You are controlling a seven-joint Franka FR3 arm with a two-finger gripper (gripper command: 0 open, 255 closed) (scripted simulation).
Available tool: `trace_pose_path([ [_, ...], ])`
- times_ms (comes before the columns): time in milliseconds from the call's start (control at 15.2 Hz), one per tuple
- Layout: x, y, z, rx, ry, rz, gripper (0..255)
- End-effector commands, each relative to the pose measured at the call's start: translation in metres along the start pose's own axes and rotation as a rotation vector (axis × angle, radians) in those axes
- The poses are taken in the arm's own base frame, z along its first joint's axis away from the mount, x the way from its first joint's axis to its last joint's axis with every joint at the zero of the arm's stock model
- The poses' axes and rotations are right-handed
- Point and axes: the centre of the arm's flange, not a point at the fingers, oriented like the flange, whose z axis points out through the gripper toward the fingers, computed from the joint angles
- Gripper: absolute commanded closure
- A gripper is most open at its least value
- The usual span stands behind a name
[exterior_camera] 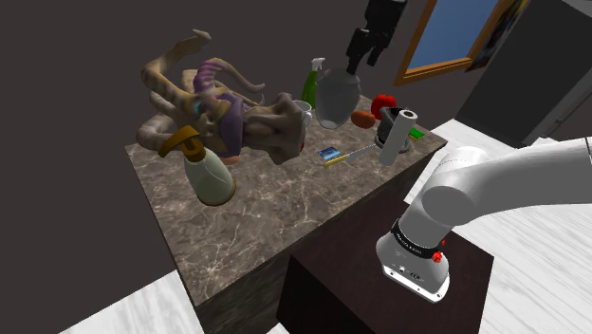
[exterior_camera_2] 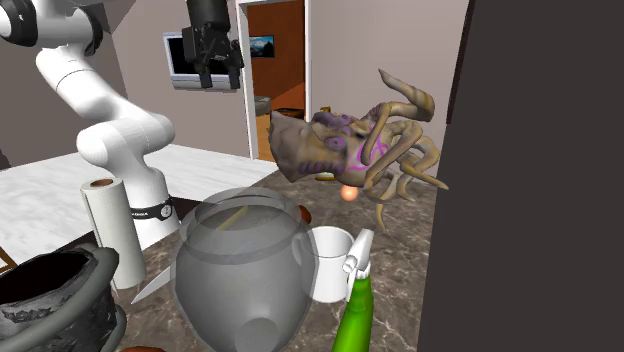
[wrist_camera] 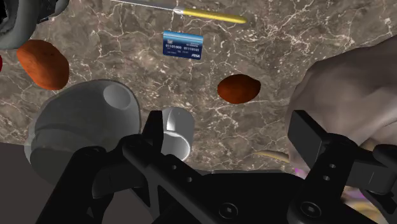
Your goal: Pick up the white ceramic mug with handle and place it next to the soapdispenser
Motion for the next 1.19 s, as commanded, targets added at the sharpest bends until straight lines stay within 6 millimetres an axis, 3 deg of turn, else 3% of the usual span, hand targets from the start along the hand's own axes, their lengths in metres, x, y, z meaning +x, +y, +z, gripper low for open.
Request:
trace_pose_path([
  [0,0.0,0.0,0.0,0.0,0.0,0.0,0],
  [1122,0.15,0.031,0.172,0.054,-0.045,0.002,0],
])
